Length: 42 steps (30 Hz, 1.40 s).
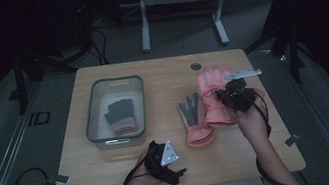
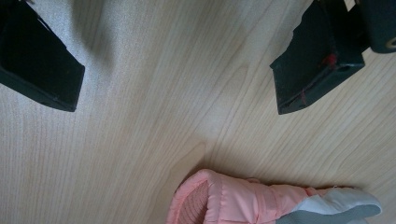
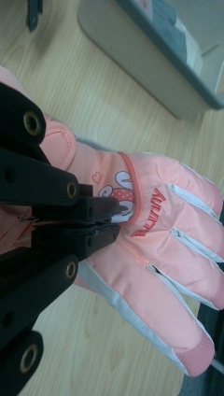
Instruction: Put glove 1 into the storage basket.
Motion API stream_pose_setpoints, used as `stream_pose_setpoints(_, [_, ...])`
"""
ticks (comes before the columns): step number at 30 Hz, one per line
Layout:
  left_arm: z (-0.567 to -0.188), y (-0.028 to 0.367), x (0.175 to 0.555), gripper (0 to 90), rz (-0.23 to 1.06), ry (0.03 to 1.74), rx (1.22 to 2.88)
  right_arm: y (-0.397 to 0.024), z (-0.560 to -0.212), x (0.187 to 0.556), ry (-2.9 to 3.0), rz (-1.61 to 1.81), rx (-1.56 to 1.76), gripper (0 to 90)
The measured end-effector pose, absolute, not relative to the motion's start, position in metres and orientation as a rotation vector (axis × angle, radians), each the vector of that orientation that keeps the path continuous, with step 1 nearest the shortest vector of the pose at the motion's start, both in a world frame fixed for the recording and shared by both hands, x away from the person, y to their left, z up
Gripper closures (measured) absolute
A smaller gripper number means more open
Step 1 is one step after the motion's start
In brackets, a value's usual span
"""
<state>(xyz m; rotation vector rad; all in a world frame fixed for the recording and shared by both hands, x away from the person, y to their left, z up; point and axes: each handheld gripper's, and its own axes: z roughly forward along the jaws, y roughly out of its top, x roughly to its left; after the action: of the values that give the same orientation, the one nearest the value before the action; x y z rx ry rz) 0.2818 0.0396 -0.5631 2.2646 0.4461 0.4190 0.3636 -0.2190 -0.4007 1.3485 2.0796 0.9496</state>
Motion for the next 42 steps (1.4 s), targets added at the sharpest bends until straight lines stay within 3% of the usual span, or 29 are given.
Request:
stream_pose_setpoints(13, [-0.563,0.04,0.282,1.5,0.41,0.443,2.265,-0.172,-0.421,0.363,2.18,0.899,1.319,86.7])
stream_pose_setpoints(33, [-0.563,0.039,0.281,1.5,0.418,0.431,2.266,-0.165,-0.483,0.39,2.266,0.75,1.398,86.0])
stream_pose_setpoints(39, [-0.564,0.039,0.282,1.6,0.417,0.434,2.268,-0.168,-0.488,0.393,2.279,0.762,1.402,84.1])
stream_pose_setpoints(42, [-0.563,0.039,0.282,1.6,0.414,0.437,2.263,-0.17,-0.483,0.391,2.276,0.795,1.386,76.9])
